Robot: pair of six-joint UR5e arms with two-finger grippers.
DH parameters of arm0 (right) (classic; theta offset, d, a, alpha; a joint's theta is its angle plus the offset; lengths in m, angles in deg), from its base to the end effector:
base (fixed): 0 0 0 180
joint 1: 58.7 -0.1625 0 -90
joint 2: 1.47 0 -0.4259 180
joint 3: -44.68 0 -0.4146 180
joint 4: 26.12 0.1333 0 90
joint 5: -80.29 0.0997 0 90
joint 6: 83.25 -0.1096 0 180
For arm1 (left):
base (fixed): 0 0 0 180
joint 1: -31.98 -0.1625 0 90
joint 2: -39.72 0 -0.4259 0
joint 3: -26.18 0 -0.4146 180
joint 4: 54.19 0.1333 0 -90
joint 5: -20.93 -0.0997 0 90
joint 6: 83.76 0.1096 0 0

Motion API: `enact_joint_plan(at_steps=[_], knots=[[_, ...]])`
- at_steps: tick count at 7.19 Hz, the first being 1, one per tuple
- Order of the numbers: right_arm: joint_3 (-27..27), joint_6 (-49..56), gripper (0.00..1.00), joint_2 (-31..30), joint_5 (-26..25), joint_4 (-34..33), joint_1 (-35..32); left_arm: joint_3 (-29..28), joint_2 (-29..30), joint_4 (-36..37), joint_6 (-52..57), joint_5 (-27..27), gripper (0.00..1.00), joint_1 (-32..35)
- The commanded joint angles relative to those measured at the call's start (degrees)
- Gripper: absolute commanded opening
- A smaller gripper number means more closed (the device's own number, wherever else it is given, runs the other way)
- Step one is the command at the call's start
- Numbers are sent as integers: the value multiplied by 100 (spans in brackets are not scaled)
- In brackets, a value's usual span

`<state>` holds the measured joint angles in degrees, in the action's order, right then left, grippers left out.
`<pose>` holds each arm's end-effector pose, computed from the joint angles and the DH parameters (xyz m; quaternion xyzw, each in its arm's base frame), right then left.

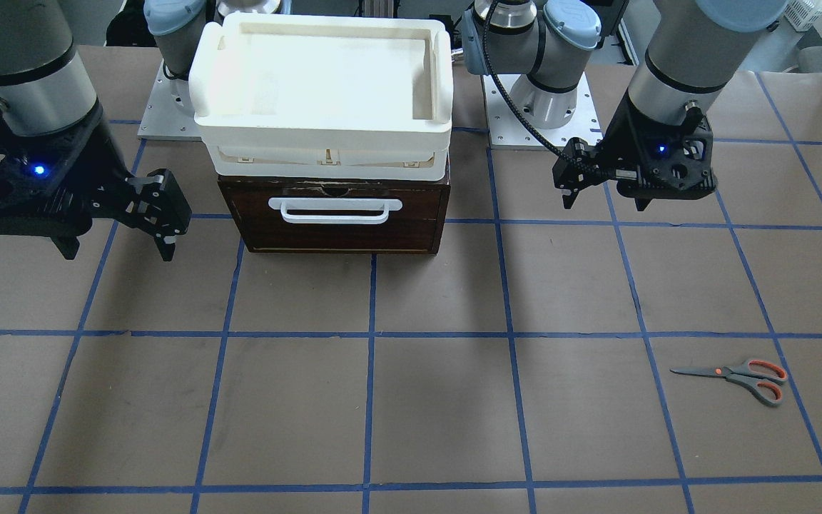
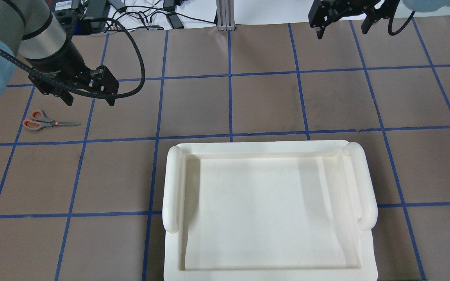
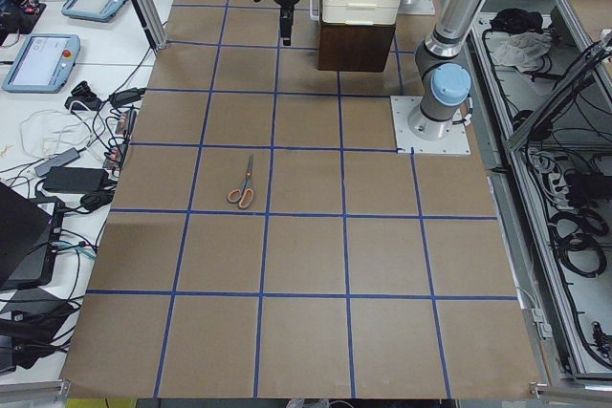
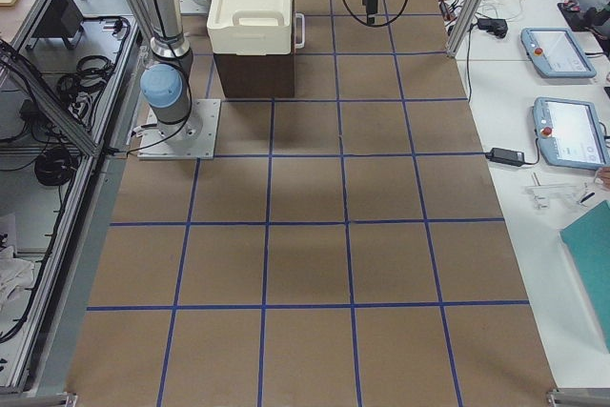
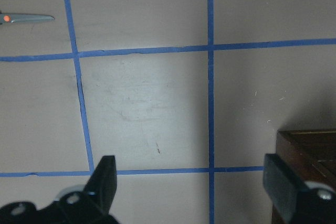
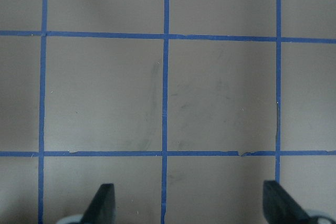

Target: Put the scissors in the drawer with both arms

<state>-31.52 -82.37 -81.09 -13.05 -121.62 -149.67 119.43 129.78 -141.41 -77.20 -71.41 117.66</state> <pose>0.1372 -0.6038 0.5135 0.0138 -0.9965 0.0778 0.0290 -0.0898 -0.5213 0.4540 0.0196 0.9996 0.0065 0.0199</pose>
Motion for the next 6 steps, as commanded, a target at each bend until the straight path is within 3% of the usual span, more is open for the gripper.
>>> enact_joint_plan(at_steps=[1,5,6], knots=[[0,0,100,0,0,-4,0,0,-6,-6,21,-12,100,-34],[-9,70,100,0,0,92,-79,0,-33,-50,12,-3,100,-43],[-78,96,100,26,218,110,-227,0,-24,-41,21,-47,100,-61]])
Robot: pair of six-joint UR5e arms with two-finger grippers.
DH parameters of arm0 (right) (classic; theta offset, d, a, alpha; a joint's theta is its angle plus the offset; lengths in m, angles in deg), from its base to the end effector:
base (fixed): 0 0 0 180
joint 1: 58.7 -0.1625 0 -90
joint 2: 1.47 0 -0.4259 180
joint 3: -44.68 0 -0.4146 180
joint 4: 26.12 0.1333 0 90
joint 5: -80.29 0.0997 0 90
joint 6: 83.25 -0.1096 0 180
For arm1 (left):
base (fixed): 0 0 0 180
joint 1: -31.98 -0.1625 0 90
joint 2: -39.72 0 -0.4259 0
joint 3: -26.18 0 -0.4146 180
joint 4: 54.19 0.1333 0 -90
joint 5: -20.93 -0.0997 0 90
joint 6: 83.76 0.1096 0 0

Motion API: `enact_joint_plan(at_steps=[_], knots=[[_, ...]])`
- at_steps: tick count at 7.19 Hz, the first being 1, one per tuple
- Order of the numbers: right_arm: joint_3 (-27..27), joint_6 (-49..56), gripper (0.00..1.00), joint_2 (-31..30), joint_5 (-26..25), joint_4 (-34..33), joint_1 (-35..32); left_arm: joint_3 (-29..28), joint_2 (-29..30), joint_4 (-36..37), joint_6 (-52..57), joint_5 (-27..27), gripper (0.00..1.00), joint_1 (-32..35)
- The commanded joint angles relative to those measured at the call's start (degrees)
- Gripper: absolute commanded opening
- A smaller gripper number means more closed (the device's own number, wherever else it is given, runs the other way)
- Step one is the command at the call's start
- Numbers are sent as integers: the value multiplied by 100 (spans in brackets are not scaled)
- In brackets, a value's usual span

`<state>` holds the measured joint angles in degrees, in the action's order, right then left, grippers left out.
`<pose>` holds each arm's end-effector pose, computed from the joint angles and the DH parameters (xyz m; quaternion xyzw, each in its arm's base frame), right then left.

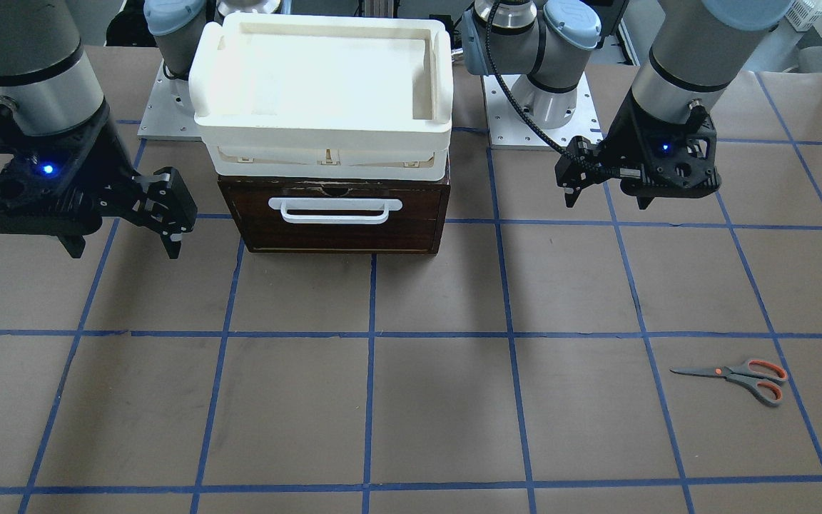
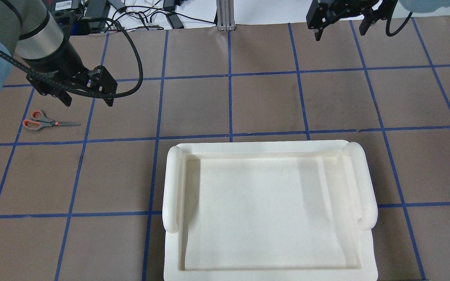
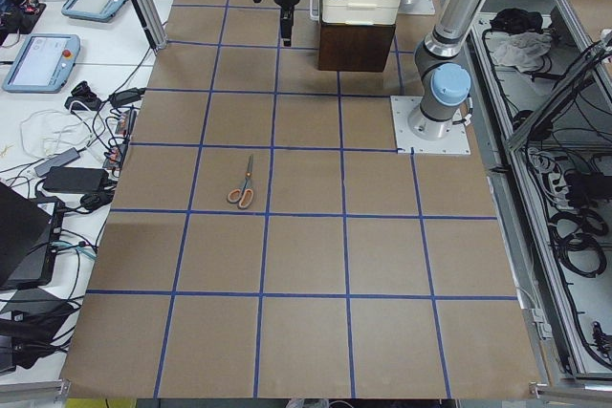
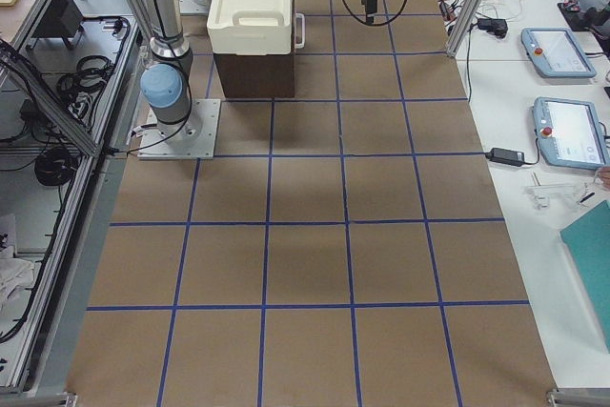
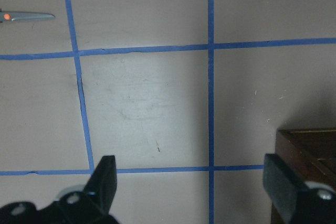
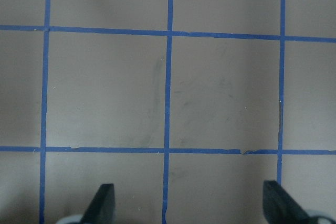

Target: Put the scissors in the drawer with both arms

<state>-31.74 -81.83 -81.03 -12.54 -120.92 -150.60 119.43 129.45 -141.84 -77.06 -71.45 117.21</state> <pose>0.1479 -0.6004 0.5094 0.0272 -0.9969 0.0693 0.0243 -0.0858 -0.5195 0.4562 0.0170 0.9996 0.0075 0.0201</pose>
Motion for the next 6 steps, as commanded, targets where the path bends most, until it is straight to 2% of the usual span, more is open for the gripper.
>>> enact_joint_plan(at_steps=[1,2,4,6], knots=[[-161,208,100,46,282,-46,-309,-9,18,2,50,-52,100,-94],[-301,384,100,81,283,-73,-485,-17,18,37,442,-52,100,-295],[-635,821,100,169,143,-169,-1003,-79,18,38,2003,-43,100,-987],[-821,2566,100,319,151,-205,-1049,-79,97,64,4205,-52,100,-1603]])
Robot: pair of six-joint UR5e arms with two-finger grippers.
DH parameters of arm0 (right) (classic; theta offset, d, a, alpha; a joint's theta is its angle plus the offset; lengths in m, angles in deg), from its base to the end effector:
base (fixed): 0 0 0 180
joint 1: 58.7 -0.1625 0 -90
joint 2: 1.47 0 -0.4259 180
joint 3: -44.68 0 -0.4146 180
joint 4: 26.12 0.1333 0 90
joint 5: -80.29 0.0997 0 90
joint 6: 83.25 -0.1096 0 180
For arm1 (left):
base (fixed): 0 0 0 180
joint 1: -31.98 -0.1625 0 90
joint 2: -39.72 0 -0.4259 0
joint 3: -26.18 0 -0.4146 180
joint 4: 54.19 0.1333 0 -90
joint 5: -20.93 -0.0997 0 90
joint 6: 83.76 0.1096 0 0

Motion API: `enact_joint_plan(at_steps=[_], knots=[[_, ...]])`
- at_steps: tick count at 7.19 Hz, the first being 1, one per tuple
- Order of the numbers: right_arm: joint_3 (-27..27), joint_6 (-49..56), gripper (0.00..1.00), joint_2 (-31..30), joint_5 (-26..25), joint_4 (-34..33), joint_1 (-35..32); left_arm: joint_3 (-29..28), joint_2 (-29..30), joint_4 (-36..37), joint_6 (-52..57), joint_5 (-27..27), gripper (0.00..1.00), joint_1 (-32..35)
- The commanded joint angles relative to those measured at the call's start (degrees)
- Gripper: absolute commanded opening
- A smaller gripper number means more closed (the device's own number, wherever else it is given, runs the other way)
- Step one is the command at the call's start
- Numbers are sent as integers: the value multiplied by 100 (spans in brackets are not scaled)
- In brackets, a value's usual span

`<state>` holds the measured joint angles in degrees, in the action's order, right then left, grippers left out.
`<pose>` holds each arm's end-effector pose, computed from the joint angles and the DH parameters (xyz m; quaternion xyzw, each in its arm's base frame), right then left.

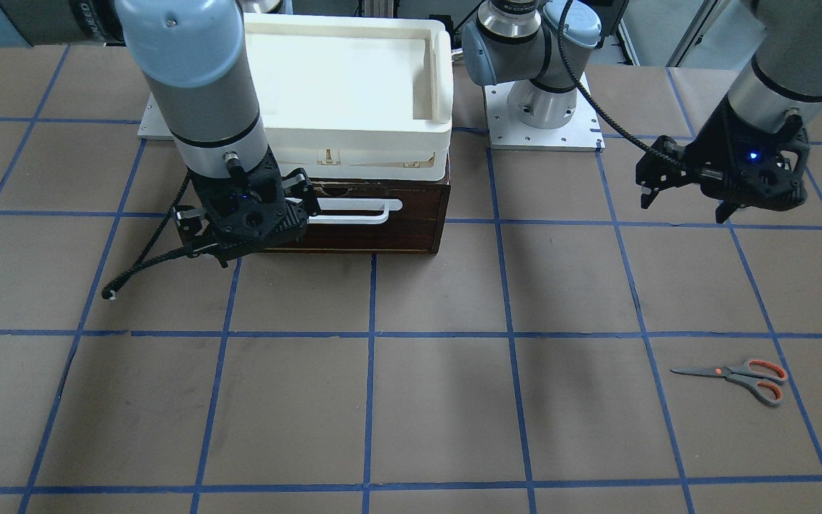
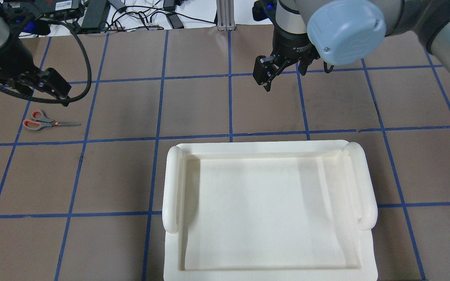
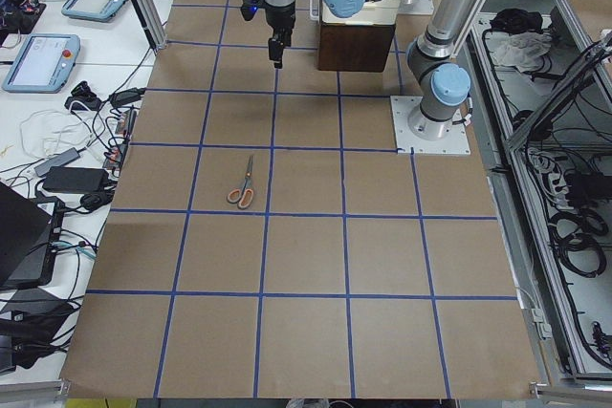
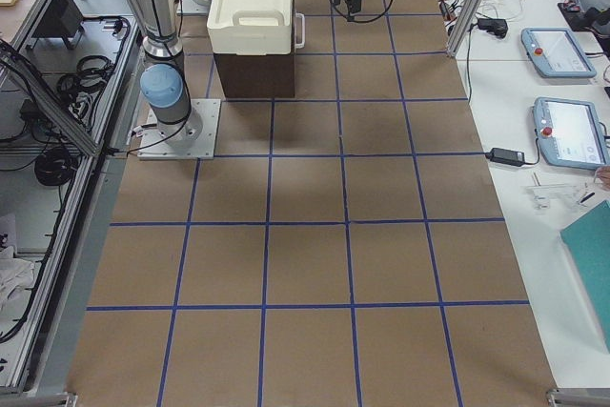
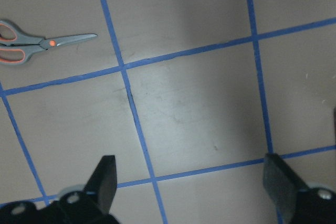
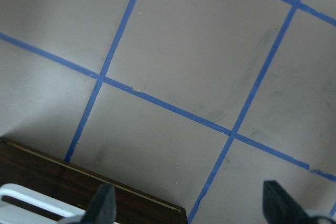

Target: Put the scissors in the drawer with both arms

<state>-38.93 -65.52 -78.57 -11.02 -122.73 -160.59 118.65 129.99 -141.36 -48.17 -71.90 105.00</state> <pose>0.2530 -0.5669 0.4212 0.2556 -0.9667 0.0003 0.0115 0.0284 -0.5309 0.4593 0.1616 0.9865 0.0102 0.0225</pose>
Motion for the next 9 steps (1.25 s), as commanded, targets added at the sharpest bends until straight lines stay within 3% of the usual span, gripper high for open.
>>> enact_joint_plan(at_steps=[1,4,5,9], knots=[[-111,1065,100,150,69,37,-68,-1,182,189,2301,-7,100,-759],[-137,1616,100,431,70,-42,-296,78,928,1077,4565,-419,100,-1105],[-137,1854,100,476,78,-529,-296,78,1200,1270,5153,-411,100,-1175],[-146,3015,100,529,69,-518,-322,52,2097,1878,6678,-385,100,-1298]])
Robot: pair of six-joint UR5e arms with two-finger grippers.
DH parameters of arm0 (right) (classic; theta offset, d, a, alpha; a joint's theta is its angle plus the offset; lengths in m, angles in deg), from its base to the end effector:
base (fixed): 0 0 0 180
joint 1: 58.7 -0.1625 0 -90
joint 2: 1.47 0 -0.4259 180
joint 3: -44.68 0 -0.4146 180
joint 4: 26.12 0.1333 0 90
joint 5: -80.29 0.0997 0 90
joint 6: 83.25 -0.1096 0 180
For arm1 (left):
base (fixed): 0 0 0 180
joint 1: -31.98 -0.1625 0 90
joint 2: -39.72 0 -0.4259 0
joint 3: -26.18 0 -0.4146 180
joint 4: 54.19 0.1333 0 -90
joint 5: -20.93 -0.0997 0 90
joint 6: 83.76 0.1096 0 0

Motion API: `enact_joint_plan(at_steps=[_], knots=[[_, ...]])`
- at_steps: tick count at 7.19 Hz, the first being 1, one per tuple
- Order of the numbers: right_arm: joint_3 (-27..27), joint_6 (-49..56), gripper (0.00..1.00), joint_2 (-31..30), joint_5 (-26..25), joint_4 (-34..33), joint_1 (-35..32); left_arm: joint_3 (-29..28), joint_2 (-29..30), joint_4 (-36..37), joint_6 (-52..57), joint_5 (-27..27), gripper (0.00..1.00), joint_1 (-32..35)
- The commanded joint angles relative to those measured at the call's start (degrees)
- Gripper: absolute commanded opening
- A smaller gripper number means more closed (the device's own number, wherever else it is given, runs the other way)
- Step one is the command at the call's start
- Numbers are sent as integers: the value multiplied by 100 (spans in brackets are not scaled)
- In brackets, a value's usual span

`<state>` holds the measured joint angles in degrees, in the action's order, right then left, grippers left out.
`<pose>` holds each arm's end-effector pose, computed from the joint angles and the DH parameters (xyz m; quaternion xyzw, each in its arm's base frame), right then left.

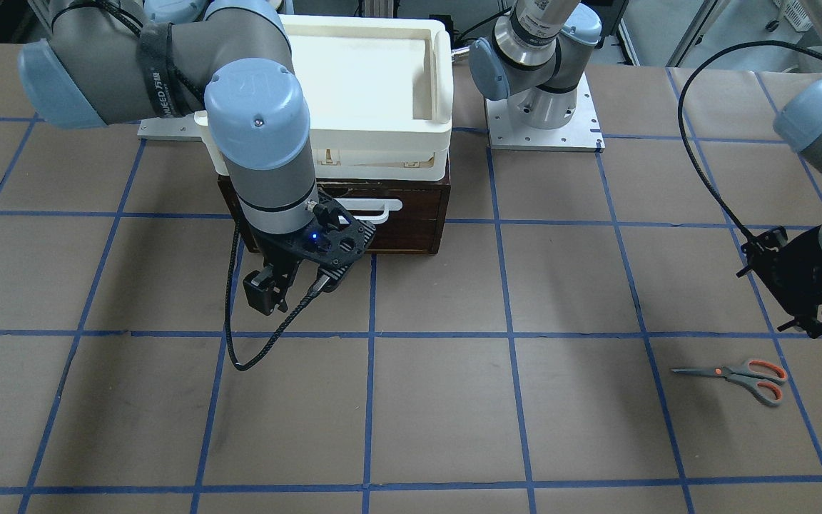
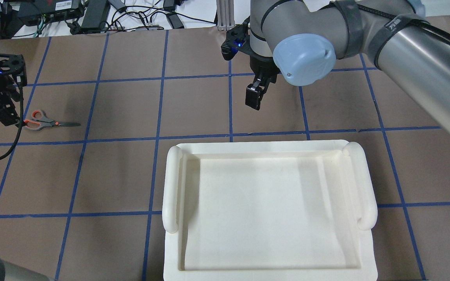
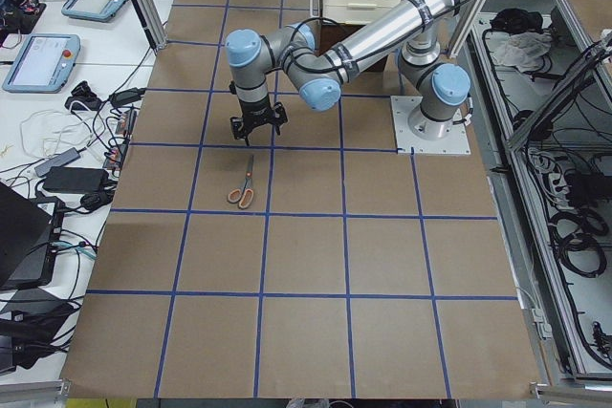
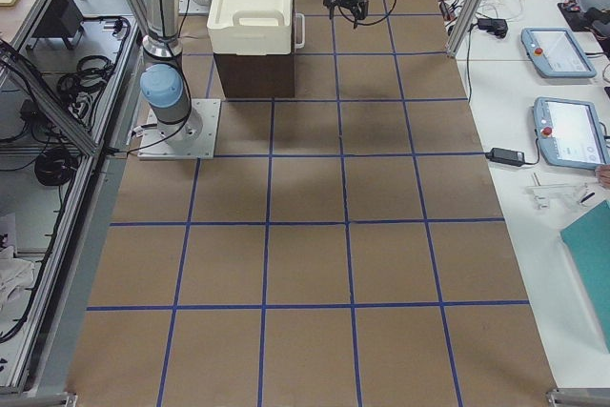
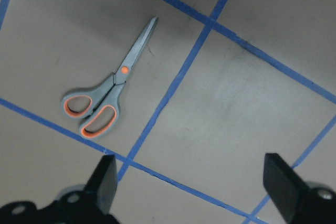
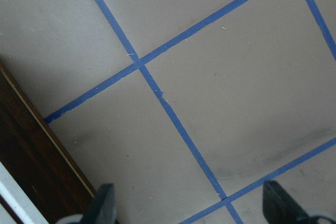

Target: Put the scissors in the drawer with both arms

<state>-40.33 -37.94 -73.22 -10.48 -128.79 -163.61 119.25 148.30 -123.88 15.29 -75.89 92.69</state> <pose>0.2909 -0.5802 0.3613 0.5017 -0.8650 -0.0067 0.0051 0.1975 -0.5980 0.3021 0.5714 0.8184 0.0586 0.0154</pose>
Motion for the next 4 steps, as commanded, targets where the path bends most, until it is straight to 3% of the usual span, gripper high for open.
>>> enact_joint_plan(at_steps=[1,4], knots=[[-6,511,100,-5,25,220,-29,-9,469,279,708,23,100,-155],[11,646,100,-58,-185,361,-389,-61,1093,745,1483,40,100,-156]])
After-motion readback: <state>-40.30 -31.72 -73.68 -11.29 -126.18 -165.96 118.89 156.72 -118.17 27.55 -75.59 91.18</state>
